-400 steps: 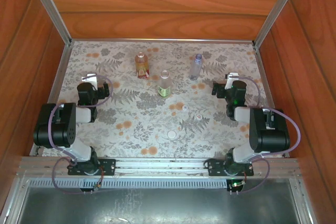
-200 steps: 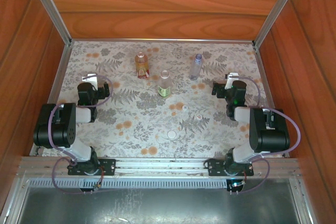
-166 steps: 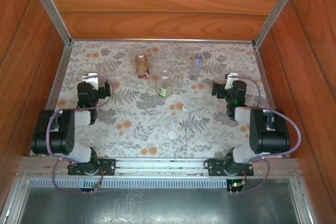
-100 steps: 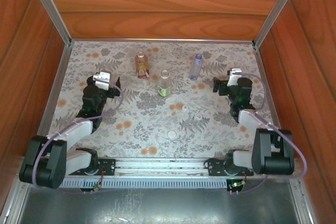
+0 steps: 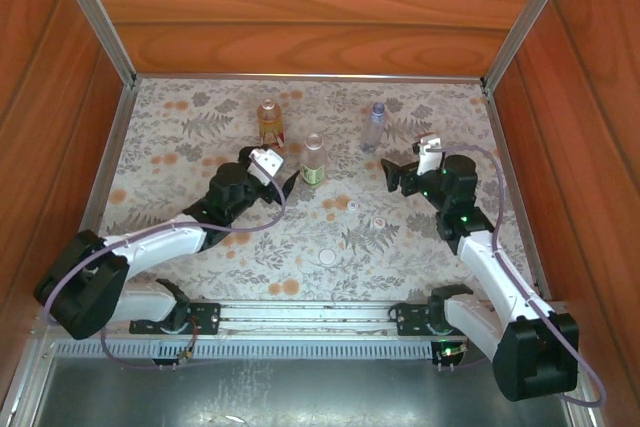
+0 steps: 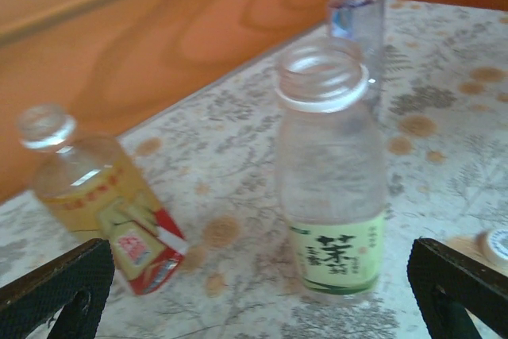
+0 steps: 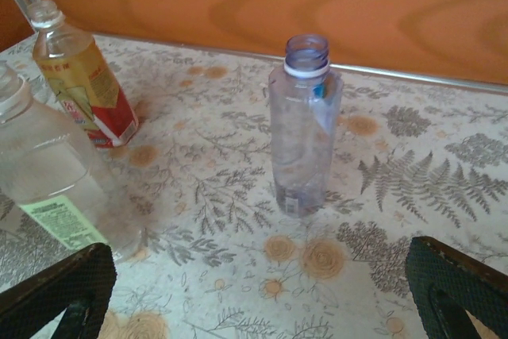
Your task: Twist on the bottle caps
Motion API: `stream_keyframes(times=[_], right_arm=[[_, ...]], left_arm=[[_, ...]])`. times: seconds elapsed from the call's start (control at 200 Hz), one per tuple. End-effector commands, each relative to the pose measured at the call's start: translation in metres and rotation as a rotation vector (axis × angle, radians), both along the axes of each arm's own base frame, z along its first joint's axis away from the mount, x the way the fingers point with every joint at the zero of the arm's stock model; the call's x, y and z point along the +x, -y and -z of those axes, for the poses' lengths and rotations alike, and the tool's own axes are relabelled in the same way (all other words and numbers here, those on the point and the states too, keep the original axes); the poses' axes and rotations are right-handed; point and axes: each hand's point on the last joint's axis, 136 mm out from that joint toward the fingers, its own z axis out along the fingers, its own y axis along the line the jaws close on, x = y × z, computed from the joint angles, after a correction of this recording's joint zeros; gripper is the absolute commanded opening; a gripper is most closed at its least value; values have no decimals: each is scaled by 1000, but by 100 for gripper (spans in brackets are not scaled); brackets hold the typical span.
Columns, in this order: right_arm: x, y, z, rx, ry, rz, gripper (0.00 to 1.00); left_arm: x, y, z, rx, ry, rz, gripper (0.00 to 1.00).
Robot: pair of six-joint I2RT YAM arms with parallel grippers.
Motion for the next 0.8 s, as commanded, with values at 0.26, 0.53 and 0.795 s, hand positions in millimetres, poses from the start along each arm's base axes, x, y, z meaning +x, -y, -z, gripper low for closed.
stream_keyframes(times=[0.26, 0.53, 0.795], right_arm=[[-1, -15, 6, 20, -49, -44, 100], [0, -16, 3, 14, -43, -37, 100], [-2, -16, 3, -4, -48, -41, 100]], left_arm=[[4, 40, 9, -180, -28, 100, 100], [21, 63, 15, -263, -16, 131, 100], [41, 77, 32, -261, -5, 122, 99]])
